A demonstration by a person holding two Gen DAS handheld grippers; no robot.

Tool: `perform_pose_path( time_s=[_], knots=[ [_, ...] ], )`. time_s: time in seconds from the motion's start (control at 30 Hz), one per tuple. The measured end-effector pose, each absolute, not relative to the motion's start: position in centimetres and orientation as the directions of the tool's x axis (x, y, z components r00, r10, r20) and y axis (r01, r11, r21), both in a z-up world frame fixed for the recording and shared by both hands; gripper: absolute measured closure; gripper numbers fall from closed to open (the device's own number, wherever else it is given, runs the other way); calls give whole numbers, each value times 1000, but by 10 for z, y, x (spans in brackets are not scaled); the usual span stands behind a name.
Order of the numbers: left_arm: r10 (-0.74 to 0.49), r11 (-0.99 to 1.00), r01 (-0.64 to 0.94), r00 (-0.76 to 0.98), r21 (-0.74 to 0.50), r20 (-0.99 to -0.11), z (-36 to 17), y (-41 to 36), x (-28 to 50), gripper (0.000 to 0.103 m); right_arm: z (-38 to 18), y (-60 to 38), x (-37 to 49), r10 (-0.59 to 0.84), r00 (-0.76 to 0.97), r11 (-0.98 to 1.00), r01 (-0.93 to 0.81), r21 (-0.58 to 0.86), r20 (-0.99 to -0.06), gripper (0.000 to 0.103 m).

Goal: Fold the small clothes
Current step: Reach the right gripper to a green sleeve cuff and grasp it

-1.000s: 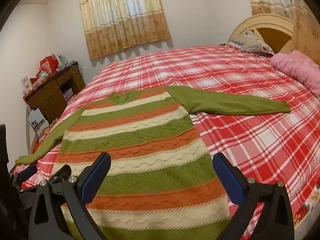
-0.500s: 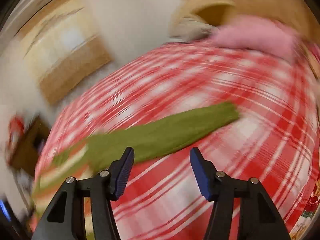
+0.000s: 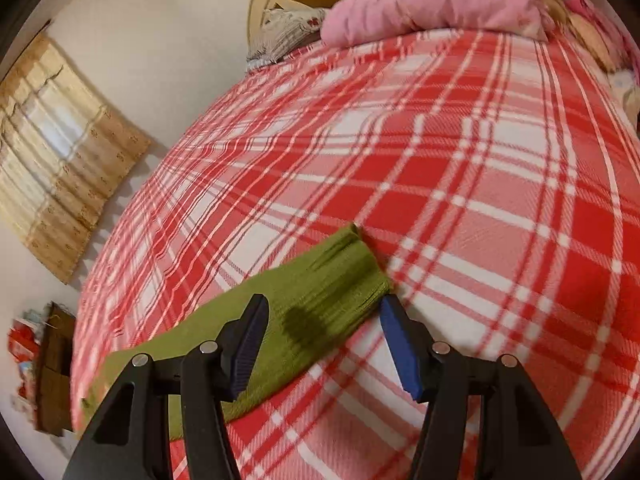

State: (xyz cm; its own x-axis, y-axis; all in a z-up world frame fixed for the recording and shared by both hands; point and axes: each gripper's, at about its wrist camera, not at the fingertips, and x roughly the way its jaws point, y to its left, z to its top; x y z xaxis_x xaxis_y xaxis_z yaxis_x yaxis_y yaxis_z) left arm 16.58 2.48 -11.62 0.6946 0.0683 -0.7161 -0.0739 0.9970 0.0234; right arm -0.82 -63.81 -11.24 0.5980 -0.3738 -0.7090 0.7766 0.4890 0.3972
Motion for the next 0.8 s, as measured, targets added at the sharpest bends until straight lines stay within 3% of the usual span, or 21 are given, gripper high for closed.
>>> perform_pose_path(
  time_s=[0.13,0.17,0.2,0.3,0.5,0.8],
  knots=[
    [61,997,-72,702,14,-709,-117,26,170,0,-113,-638,8,-402,556,524,791,315,-728,44],
    [59,997,-72,705,12,-707,-118,26,169,0,-112,-638,10,-407,550,510,799,318,-729,54],
    [58,997,-72,706,10,-705,-118,27,171,0,-112,-639,11,-411,538,521,801,295,-736,73],
    [57,997,-71,709,9,-703,-118,27,172,0,-113,-645,9,-378,558,531,784,321,-739,88],
    [55,997,-71,715,6,-697,-118,28,173,0,-73,-622,10,-326,672,580,698,421,-665,90],
    [42,998,-66,725,-8,-688,-119,29,171,0,23,-480,92,-94,860,809,359,465,-501,90]
  ],
)
